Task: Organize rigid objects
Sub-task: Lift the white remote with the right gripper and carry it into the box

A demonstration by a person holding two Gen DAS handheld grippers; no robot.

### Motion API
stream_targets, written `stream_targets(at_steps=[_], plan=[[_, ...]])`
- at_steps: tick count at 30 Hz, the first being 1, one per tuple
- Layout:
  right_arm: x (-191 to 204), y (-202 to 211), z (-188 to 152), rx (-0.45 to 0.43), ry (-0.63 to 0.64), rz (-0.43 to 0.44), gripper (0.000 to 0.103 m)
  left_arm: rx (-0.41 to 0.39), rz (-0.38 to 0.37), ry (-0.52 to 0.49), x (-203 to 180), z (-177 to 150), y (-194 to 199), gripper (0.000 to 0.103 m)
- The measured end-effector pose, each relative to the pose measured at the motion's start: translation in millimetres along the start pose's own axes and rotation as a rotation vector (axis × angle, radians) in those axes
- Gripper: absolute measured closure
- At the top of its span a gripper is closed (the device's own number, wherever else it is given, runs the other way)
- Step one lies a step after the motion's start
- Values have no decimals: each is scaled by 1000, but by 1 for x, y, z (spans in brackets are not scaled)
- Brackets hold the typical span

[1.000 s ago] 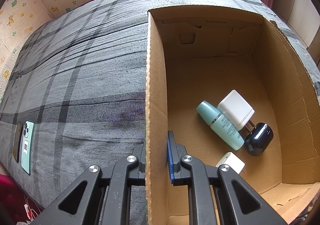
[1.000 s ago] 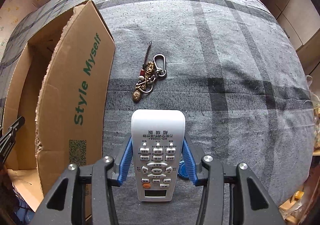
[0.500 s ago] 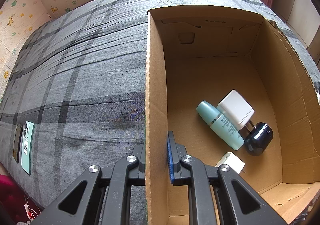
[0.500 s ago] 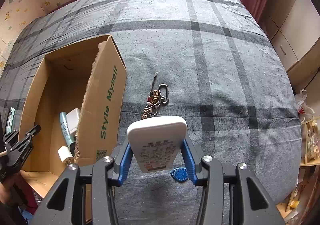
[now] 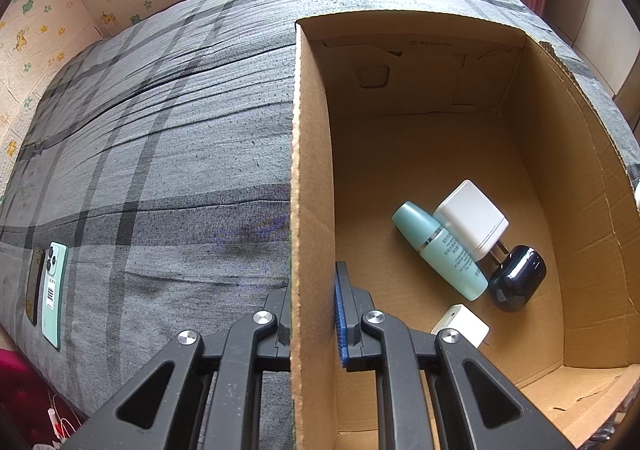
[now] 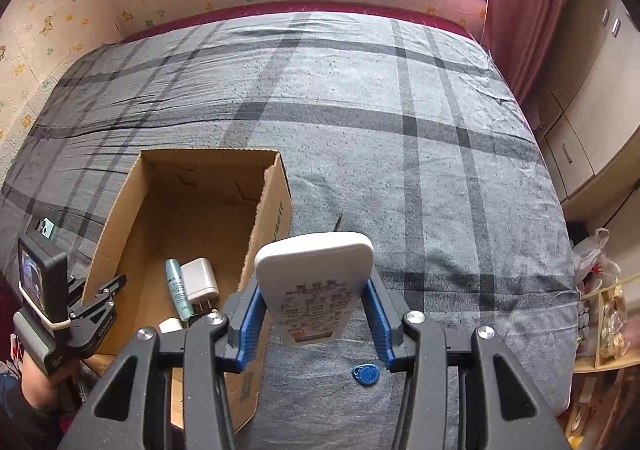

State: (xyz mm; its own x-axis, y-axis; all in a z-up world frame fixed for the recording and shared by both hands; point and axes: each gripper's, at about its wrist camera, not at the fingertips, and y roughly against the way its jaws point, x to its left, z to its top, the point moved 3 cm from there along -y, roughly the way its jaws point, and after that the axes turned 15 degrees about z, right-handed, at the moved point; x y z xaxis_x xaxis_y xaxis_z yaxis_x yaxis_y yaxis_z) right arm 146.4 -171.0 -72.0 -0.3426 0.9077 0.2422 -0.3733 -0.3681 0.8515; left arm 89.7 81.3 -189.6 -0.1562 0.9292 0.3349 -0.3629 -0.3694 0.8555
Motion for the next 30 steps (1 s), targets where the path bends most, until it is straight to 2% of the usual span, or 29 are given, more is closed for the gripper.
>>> stream_targets(at_steps=[6,15,30], plan=[[32,9,12,-25,58,38,54,0,-3,1,1,0,0,88],[78,1,19,-17,127,99,54,1,-5,3,1,-1,-1,88],[110,-73,0,128,158,124,54,2,-11,5,1,0,0,88]])
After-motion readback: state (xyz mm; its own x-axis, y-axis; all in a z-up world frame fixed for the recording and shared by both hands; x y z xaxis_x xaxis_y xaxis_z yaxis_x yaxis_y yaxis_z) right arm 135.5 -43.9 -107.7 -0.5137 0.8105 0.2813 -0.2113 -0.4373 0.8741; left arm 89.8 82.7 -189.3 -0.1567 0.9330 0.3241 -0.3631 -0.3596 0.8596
